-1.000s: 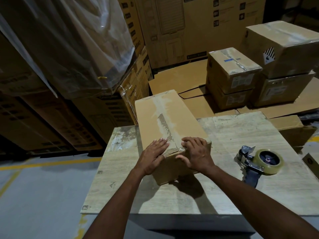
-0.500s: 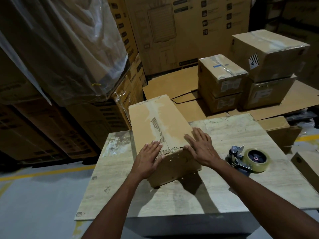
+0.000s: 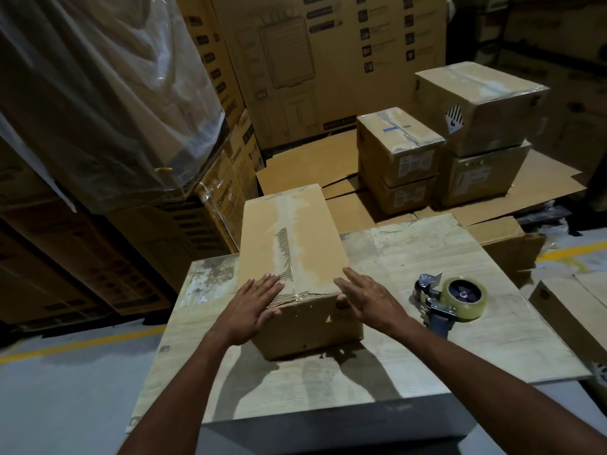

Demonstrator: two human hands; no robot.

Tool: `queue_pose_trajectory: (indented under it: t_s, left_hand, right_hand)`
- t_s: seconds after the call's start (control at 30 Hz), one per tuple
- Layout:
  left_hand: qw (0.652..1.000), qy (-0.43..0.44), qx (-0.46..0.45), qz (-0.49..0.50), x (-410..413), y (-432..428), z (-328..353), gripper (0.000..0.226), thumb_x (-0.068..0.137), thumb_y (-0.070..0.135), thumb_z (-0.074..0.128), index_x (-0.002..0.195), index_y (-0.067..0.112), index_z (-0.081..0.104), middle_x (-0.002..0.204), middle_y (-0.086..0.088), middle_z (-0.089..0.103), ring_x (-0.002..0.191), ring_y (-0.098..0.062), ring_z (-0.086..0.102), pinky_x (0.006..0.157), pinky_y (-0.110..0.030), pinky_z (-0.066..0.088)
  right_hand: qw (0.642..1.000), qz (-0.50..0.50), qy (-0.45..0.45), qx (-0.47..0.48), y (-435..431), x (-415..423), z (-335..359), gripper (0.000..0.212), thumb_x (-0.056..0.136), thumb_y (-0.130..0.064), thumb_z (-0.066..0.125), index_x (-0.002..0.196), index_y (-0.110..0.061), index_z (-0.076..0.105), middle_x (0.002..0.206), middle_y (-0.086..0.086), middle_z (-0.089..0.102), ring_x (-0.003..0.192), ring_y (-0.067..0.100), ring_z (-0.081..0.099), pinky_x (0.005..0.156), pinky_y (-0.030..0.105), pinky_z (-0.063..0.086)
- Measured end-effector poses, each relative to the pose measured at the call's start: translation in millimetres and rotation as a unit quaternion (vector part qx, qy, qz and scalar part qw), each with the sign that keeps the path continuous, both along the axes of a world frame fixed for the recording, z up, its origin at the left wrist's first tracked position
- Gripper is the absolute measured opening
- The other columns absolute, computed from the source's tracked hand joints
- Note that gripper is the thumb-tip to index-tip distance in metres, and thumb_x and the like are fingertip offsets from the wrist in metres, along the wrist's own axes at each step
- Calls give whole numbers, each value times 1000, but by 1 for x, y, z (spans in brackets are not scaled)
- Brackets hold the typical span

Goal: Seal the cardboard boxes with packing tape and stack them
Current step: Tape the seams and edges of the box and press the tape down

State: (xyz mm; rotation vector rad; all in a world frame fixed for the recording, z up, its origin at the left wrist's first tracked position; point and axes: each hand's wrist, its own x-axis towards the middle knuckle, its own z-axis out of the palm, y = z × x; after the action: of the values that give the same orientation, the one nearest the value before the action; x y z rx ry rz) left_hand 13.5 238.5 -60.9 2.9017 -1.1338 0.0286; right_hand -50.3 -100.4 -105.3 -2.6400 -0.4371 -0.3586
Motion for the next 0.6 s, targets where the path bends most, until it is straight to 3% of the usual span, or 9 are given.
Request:
queue_pose_trajectory:
  t_s: [0.1,0.17,0.27,0.37,0.47,0.6]
  left_hand:
    - [998,28,-54,8,2,-1,7,62,105,63,23,159,34,30,168,15,17,155,0,6,127,-33,5]
    - [994,20,-102,38,3,-10,12,57,105,59,28,148,31,51,160,12,39,149,-3,27,122,-35,20]
    - [985,-76,-142,67,-1,-38,16,53,103,54,34,115,19,73,124,2,68,118,-17,57,99,-38,38]
    - [967,-153,-179,102,-7,-78,13,44,98,40,41,95,11,74,96,-3,68,92,-24,60,85,-42,46]
    - [962,-121,-201,139,-15,-122,12,47,98,46,40,100,13,74,102,-2,69,100,-23,59,92,-43,44]
    - [969,-56,-179,160,-25,-177,5,66,101,64,24,120,17,67,134,-7,62,130,-25,49,116,-49,30]
  right_hand:
    - [999,22,-18,22,-9,-2,-3,68,90,-1,72,152,-20,51,162,11,41,133,33,56,100,45,54]
    - [998,26,-51,28,-19,-5,-5,60,93,-9,73,148,-21,55,158,7,48,126,30,61,97,44,56]
    - [988,-31,-137,56,-32,-15,-13,34,100,-29,64,132,-16,68,138,8,66,109,26,68,90,45,58]
    - [961,-155,-164,161,-49,-29,-29,30,100,-29,59,118,-10,75,119,8,74,104,25,70,88,42,58]
    - [909,-290,-106,279,-70,-45,-48,26,102,-24,61,113,-7,77,108,8,77,98,26,70,83,40,57]
    - [804,-456,10,382,-98,-70,-66,22,102,-26,60,99,-11,75,94,12,73,90,35,66,72,37,46]
